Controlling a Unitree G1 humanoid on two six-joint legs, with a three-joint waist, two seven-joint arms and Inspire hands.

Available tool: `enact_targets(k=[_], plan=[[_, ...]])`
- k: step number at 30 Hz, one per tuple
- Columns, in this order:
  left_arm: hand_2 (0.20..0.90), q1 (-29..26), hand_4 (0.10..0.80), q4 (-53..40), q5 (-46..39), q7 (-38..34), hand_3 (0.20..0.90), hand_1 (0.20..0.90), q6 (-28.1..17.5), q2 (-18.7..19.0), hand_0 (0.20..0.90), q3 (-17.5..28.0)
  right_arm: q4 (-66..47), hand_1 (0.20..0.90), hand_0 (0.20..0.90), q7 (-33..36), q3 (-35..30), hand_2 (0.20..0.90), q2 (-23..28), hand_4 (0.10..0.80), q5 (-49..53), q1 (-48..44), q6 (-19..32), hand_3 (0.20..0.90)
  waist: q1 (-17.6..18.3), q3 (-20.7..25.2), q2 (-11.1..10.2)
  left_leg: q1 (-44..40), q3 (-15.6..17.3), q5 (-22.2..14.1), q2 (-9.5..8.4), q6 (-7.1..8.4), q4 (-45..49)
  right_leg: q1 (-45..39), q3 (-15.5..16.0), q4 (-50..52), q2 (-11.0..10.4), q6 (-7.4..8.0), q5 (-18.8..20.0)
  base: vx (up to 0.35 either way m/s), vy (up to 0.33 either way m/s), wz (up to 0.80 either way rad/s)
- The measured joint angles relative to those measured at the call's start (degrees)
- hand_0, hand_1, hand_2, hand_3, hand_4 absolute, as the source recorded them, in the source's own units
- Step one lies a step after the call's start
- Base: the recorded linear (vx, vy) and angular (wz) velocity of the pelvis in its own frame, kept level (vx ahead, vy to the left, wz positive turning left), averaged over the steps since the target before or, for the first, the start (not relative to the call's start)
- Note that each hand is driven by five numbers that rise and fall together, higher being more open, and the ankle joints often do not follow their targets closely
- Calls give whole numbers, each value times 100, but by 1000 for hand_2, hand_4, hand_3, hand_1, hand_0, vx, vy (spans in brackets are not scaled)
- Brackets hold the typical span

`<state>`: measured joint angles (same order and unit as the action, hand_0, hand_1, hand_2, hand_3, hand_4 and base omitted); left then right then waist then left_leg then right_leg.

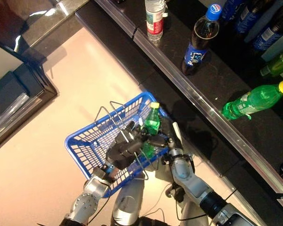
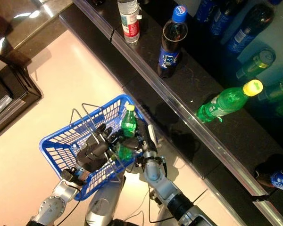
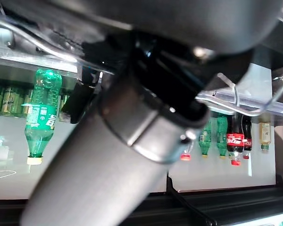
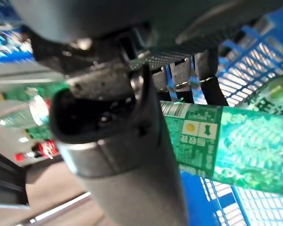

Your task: Pick up the drink and place into the basket.

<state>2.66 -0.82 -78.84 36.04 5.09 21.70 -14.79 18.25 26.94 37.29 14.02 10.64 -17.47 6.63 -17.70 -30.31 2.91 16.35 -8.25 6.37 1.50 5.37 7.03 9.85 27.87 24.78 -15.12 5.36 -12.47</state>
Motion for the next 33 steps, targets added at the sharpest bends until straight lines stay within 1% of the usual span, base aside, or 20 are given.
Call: enact_targets(k=[4,7,11,15,16,19,22,24,27,28,32,33], plan=[[300,-1,100,0,0,65,200,300,123,41,300,-1,199,300,300,-305,77,300,-5,100,263,-140,-83,200,-117,0,1,-26,-40,5,-3,5,0,-65,46,-5,0,-1,-1,27,-28,5],[300,-11,100,-41,12,69,200,300,264,171,300,-2,455,300,300,-505,93,300,-49,100,786,-353,-182,200,-171,0,2,-20,-83,19,-9,12,-1,-84,95,-5,-3,-4,-5,21,-35,8],[300,-68,100,-51,79,70,200,300,480,312,300,-4,820,300,300,-687,88,300,-108,100,1552,-463,-194,200,-268,0,2,-22,-159,23,-22,18,-2,-139,182,-10,-3,-4,-19,28,-26,10],[300,-76,100,-108,92,70,200,300,675,436,300,-5,1085,300,300,-724,63,300,-255,100,2026,-491,-255,200,-312,0,1,-23,-195,25,-33,19,-1,-176,225,-23,-3,2,-22,32,-27,6],[300,-77,100,-190,101,70,200,300,754,470,300,-17,1169,300,300,-735,60,300,-300,100,2300,-494,-278,200,-336,0,1,-23,-230,30,-36,26,-1,-202,261,-35,1,3,-23,32,-34,13],[300,-118,100,-408,105,70,200,300,879,488,300,-37,1488,300,300,-856,-105,300,-466,100,3126,-520,-300,200,-426,1,-1,-37,-317,35,-38,33,-2,-276,345,-98,16,1,-37,31,-25,13],[300,-150,100,-600,106,82,200,300,971,621,300,-80,1763,300,300,-892,-182,300,-571,100,3524,-673,-411,200,-461,1,-1,-38,-331,41,-38,42,-1,-287,358,-92,19,-1,-40,25,-32,3],[300,-290,100,-616,107,88,200,300,1012,724,300,-167,1866,300,300,-972,-230,300,-587,100,3967,-714,-458,200,-503,1,-2,-69,-354,46,-41,46,-1,-342,392,-98,26,0,-39,38,-39,6],[300,-422,100,-626,111,90,200,300,1218,811,300,-204,2338,300,300,-1123,-509,300,-768,100,4750,-889,-559,200,-542,2,-3,-136,-398,46,-46,47,-9,-447,454,-112,26,-5,-67,27,-19,9],[300,-474,100,-625,167,89,200,300,1295,826,300,-207,2455,300,300,-1208,-588,300,-785,100,4940,-973,-606,200,-559,2,-4,-133,-423,51,-45,55,-11,-455,475,-105,29,-29,-89,18,-6,10],[300,-539,100,-628,304,89,200,300,1416,904,300,-201,2756,300,300,-1352,-700,300,-828,100,5231,-1230,-699,200,-595,6,-10,-132,-463,60,-46,68,-16,-470,506,-92,34,-36,-101,38,-20,5],[300,-573,100,-627,322,89,200,300,1473,933,300,-204,2923,300,300,-1395,-712,300,-861,100,5267,-1375,-797,200,-594,7,-12,-132,-472,63,-46,72,-15,-475,513,-95,36,-36,-102,41,-12,2]])
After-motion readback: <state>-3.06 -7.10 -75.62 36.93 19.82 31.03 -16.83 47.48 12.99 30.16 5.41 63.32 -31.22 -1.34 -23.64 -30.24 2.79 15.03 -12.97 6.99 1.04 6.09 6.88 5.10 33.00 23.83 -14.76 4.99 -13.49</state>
